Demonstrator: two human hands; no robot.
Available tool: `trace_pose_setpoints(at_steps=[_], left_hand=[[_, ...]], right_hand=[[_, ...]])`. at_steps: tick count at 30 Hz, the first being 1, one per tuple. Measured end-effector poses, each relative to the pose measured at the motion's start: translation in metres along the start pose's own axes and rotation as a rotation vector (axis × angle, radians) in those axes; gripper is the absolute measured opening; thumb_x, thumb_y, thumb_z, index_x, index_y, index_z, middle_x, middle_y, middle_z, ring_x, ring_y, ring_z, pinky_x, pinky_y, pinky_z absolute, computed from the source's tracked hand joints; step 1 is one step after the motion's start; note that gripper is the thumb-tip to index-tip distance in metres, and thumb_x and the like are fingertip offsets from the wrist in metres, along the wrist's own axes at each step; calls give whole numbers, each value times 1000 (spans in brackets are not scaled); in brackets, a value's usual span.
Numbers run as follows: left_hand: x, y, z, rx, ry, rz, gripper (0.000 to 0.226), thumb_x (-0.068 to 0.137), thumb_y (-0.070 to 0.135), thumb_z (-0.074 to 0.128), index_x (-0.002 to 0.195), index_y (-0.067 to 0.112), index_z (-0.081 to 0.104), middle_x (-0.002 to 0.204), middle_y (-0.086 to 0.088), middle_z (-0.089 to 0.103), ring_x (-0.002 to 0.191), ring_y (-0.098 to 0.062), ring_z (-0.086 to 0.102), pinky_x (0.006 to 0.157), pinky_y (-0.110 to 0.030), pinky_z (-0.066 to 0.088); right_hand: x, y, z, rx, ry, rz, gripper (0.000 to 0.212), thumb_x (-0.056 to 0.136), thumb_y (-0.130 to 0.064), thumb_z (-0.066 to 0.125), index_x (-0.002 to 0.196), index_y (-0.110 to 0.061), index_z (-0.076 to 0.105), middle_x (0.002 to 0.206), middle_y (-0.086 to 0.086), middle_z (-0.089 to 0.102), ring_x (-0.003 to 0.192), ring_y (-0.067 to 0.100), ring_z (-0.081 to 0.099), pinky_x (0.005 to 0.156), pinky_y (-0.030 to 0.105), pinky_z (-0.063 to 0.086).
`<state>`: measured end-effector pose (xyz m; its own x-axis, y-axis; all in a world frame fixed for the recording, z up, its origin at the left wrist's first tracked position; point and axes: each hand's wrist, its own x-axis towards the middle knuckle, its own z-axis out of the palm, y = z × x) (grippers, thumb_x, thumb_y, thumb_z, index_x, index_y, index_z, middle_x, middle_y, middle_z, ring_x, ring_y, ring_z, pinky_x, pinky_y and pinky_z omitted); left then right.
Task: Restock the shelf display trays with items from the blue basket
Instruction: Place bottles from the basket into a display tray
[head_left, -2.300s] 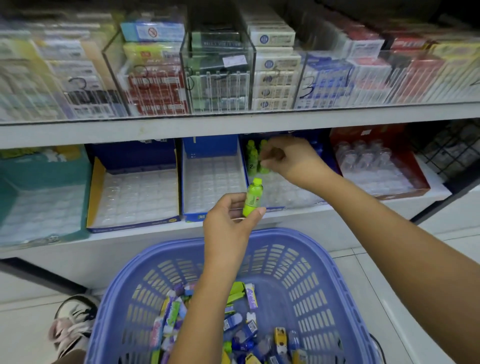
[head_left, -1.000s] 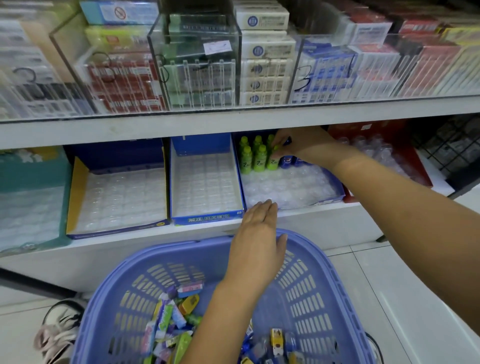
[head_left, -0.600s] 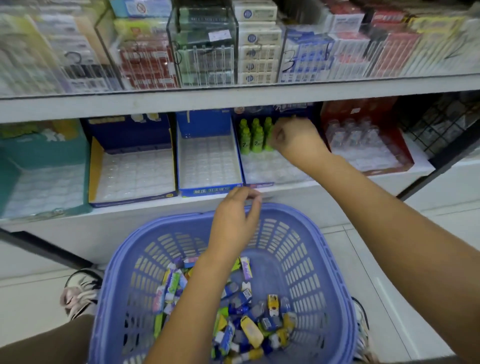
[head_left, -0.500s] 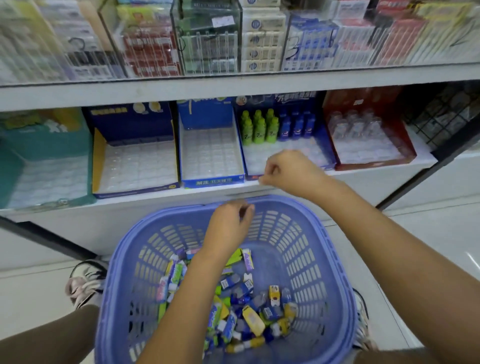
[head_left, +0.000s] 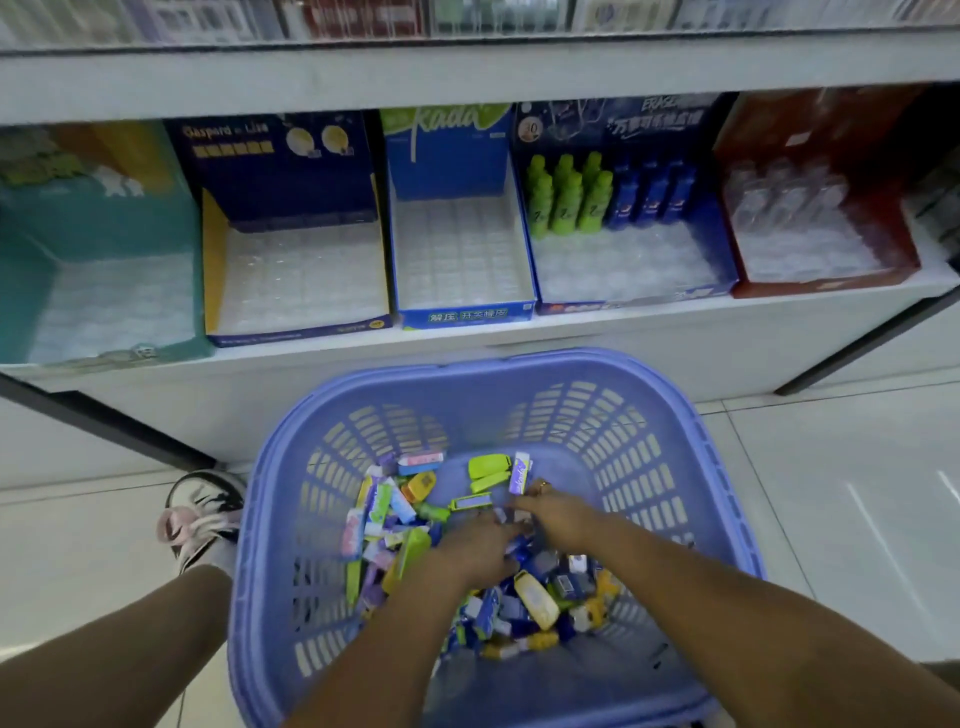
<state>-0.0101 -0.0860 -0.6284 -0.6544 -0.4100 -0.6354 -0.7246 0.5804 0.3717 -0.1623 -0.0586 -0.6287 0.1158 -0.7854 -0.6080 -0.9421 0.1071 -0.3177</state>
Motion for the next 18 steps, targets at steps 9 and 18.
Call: trace_pose_setpoints(at_steps=[9, 18], left_hand=[[14, -15, 9, -122, 81, -133, 31, 93, 26, 55, 118, 8, 54, 126, -20, 46, 117, -38, 44, 93, -46, 44], [16, -4, -12, -939, 290, -52, 10, 85, 13, 69, 93, 13, 63, 82, -5, 57, 67, -15, 49, 64, -28, 41]], right_hand=[[22, 9, -6, -110, -96, 62, 34, 98, -22, 46, 122, 0, 55, 107, 16, 56, 97, 28, 56, 72, 29, 52], [0, 8, -64, 337, -314, 125, 26, 91, -26, 62, 98, -3, 70, 83, 9, 66, 71, 13, 59, 73, 23, 48]])
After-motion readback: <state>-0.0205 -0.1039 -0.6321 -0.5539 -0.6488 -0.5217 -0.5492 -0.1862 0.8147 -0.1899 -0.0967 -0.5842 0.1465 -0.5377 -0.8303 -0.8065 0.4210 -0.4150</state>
